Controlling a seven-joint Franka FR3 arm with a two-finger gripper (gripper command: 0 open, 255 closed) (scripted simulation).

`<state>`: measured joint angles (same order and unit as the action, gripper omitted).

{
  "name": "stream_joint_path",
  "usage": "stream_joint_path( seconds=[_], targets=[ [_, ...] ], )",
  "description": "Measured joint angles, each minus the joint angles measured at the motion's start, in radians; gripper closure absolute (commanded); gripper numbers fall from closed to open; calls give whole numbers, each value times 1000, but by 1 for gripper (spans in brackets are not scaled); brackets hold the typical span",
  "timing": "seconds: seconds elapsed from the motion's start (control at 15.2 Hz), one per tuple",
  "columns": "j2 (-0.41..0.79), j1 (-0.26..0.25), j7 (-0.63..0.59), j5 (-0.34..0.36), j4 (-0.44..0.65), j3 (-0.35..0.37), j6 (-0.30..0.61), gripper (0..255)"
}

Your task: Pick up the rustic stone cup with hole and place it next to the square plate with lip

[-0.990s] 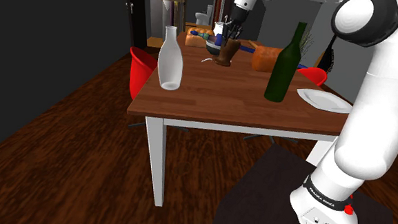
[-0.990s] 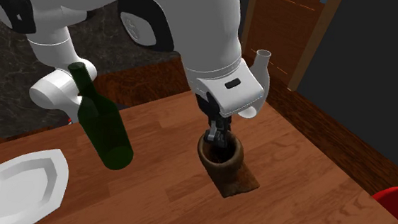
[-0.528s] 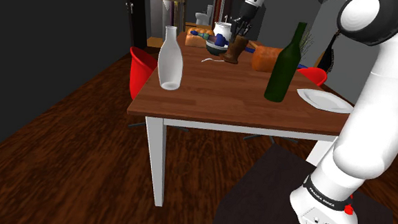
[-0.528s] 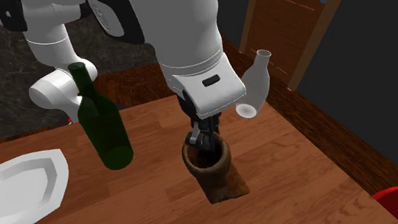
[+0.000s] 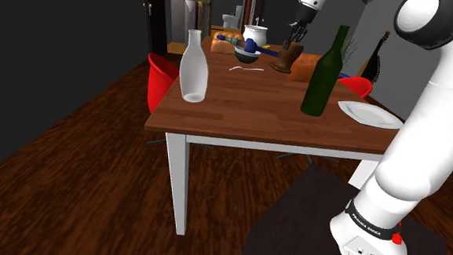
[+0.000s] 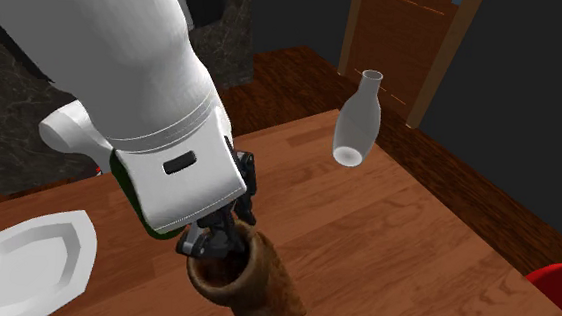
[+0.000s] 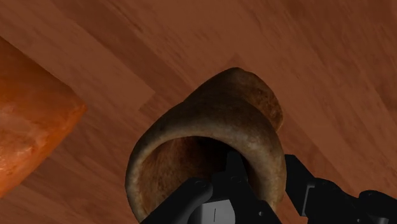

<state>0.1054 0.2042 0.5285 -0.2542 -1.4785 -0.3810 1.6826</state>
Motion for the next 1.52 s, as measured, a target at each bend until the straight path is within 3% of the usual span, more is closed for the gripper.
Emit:
stream_joint_path(
  seconds=[0.66,1.06,1.52],
  targets=[
    [6,140,241,-33,5,-108,-60,255],
    [84,245,384,-84,104,-169,-131,255],
    [227,413,547,-172,287,-218,-238,255]
  ],
)
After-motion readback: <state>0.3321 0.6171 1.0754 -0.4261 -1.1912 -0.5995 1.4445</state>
